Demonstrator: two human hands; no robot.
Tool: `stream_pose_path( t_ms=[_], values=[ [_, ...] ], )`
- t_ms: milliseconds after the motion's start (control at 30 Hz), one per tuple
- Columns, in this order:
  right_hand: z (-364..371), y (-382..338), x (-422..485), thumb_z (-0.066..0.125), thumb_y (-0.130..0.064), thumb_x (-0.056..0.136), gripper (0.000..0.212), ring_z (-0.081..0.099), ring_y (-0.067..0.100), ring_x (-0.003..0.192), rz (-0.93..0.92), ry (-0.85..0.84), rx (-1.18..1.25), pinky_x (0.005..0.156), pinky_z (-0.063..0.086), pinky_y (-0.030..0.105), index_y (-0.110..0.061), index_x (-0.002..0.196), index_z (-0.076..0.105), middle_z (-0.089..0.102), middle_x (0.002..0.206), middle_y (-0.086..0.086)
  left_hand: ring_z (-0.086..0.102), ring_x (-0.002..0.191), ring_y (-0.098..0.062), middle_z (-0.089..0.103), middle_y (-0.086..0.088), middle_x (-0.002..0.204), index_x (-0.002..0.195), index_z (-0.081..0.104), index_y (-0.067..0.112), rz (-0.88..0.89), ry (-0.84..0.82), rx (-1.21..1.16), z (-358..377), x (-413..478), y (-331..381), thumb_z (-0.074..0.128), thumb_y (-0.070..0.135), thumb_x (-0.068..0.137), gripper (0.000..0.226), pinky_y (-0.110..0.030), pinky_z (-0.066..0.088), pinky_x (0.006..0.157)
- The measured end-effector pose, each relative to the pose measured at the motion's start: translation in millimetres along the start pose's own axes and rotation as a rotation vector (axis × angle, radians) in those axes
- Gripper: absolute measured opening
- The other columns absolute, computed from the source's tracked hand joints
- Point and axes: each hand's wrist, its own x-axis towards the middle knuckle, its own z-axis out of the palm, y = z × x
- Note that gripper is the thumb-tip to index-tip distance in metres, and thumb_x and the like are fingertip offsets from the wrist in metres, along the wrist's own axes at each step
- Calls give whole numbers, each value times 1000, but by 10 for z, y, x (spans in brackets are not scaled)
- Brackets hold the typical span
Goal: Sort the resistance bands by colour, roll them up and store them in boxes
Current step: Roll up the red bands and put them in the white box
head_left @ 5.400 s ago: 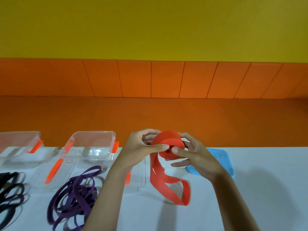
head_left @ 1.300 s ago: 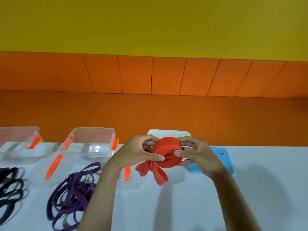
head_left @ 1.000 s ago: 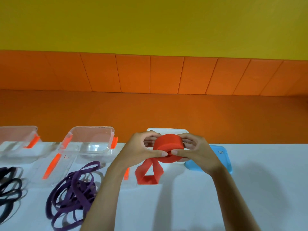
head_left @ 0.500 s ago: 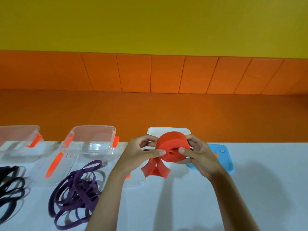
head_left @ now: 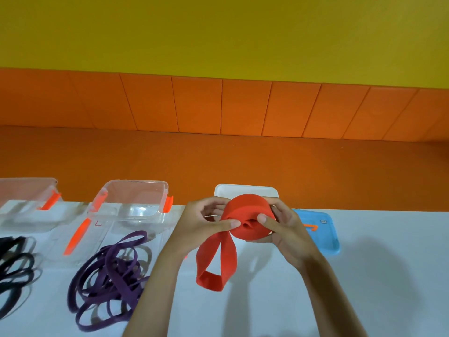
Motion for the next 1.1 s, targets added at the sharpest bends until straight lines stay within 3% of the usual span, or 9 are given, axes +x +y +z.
stream_pose_path(
  t_ms=[100,200,267,467,633,733,900,1000,1100],
  values=[
    [-64,-142,26,94,-40,71,53,69,18,120,-62,-33,-274,94,60,31,-37,119,71,73,126,-4,77,98,-12,81,9,103,107,79,44,55,-6,75,-46,30,55,97,45,64,46,-24,61,86],
    [-56,-342,86,93,-47,68,61,69,5,116,-70,-127,-481,84,59,20,-46,124,69,71,125,-18,76,100,-9,80,12,105,112,80,34,58,-52,137,15,85,82,98,36,67,49,-19,58,87],
    [-30,-407,135,92,-49,69,53,70,3,109,-97,-158,-562,80,57,16,-45,117,72,73,117,-18,75,102,-7,79,14,105,114,78,34,81,-62,159,73,108,88,97,35,70,48,-16,56,86],
    [-104,-308,172,93,-29,75,41,70,7,107,-146,-121,-502,80,56,16,-37,111,76,76,112,-12,77,103,-15,80,3,107,108,72,33,93,-20,19,141,126,-7,99,30,66,51,-20,58,87],
    [-64,-183,187,86,-63,73,51,65,2,114,-126,-144,-633,82,57,16,-48,118,68,71,118,-20,78,100,-17,81,3,109,117,71,38,31,-60,-6,147,136,-153,100,29,68,57,-24,60,88],
    [-89,-106,199,87,-56,76,46,67,5,113,-127,-106,-609,82,57,17,-45,117,71,72,118,-17,77,103,-16,81,5,110,115,72,39,36,-30,29,184,139,-236,100,37,68,55,-29,61,92],
    [-133,65,184,92,-41,77,41,69,8,112,-128,-26,-544,84,59,21,-43,114,74,75,116,-15,60,131,-1,68,21,134,135,60,49,-9,-156,184,100,77,-513,96,46,72,73,-26,47,112],
    [-167,90,174,89,-57,69,49,68,5,112,-121,47,-503,83,61,22,-48,114,72,74,115,-19,59,125,9,64,31,133,136,58,51,-174,-218,321,-49,-31,-769,96,61,63,83,-19,50,102],
    [-178,82,179,88,-56,68,47,70,5,110,-131,92,-428,81,60,21,-51,112,73,75,115,-18,61,110,13,69,33,116,122,63,48,-272,-208,502,-188,-90,-991,88,73,61,70,-12,43,89]
  ],
)
